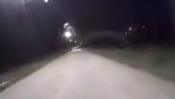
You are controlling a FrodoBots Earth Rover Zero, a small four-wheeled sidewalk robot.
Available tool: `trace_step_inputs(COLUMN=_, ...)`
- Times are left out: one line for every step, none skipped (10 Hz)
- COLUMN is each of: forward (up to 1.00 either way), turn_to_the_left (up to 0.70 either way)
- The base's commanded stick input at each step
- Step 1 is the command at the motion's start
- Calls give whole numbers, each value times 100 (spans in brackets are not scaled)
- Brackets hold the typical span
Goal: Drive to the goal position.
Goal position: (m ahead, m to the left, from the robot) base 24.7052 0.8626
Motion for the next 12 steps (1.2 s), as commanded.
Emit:
trace_step_inputs(forward=100, turn_to_the_left=39)
trace_step_inputs(forward=100, turn_to_the_left=40)
trace_step_inputs(forward=100, turn_to_the_left=40)
trace_step_inputs(forward=100, turn_to_the_left=37)
trace_step_inputs(forward=100, turn_to_the_left=20)
trace_step_inputs(forward=100, turn_to_the_left=2)
trace_step_inputs(forward=100, turn_to_the_left=1)
trace_step_inputs(forward=100, turn_to_the_left=0)
trace_step_inputs(forward=100, turn_to_the_left=0)
trace_step_inputs(forward=100, turn_to_the_left=0)
trace_step_inputs(forward=100, turn_to_the_left=0)
trace_step_inputs(forward=100, turn_to_the_left=0)
